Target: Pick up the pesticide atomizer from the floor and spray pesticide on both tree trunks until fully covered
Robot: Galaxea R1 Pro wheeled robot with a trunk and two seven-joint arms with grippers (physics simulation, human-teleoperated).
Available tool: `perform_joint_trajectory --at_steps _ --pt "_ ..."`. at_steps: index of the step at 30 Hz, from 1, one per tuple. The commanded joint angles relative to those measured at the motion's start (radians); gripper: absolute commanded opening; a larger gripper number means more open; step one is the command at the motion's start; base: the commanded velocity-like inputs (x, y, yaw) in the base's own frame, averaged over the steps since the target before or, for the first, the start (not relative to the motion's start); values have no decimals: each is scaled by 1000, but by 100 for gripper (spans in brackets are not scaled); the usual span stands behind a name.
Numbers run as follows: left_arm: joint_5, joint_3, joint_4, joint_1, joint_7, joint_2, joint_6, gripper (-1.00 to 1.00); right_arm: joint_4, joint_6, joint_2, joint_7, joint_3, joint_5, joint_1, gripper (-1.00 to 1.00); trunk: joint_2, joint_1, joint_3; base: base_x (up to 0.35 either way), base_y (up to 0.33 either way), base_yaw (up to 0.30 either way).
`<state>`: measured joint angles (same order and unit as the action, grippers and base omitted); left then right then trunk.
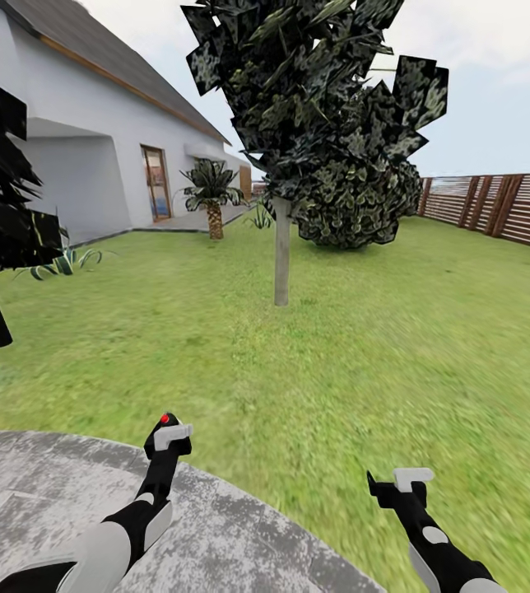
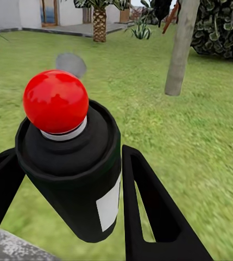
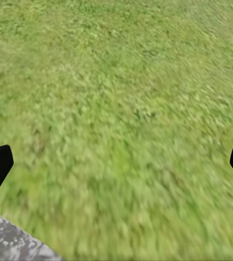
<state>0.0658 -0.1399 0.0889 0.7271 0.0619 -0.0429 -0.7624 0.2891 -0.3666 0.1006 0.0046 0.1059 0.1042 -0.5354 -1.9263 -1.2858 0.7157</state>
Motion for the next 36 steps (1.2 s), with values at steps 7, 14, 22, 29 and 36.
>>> perform_joint_trajectory --at_steps 7,14,22,29,36 --pt "0 1 0 0 -1 0 1 -100 -1 0 -1 0 0 0 0 100 49 27 -12 0 0 0" --pt "0 1 0 0 -2 0 3 -100 -2 0 -3 0 -1 0 0 100 98 54 -32 0 0 0" --pt "0 2 -1 0 -2 0 31 -100 -4 0 -4 0 -2 0 0 100 154 84 -57 0 0 0" --pt "0 2 0 0 -2 0 40 -100 -6 0 -5 0 -2 0 0 100 203 111 -79 0 0 0" --pt "0 2 -1 0 -2 0 43 -100 -8 0 -11 0 -2 0 0 100 252 138 -101 0 0 0"
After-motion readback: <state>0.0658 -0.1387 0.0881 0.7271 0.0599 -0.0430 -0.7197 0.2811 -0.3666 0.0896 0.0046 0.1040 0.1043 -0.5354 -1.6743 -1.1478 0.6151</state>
